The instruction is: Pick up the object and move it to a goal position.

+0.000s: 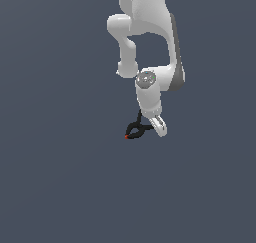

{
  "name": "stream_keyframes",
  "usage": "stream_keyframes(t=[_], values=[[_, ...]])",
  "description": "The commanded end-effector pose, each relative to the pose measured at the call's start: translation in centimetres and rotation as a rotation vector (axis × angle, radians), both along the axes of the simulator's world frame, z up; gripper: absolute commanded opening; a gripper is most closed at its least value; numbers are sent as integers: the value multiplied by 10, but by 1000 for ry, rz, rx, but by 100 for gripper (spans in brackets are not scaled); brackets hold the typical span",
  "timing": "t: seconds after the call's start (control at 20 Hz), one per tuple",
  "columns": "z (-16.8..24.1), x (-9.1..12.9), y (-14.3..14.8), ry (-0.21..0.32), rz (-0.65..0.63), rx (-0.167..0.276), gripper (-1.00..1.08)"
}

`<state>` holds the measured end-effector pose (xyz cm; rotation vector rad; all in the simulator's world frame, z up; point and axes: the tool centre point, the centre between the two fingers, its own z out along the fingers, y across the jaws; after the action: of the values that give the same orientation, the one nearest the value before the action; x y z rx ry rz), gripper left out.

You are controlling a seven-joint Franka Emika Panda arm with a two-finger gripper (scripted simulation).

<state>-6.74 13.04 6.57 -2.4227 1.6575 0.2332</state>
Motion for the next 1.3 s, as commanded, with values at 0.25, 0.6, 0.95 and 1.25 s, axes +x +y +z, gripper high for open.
stream_keyframes(t=[0.25,0.6,0.95,1.25], values=[[-10,-11,13,39,-160,14,28],[-14,-16,17,55,-223,18,28],[-19,-16,19,55,-221,18,28],[-38,-17,24,56,-225,18,28]])
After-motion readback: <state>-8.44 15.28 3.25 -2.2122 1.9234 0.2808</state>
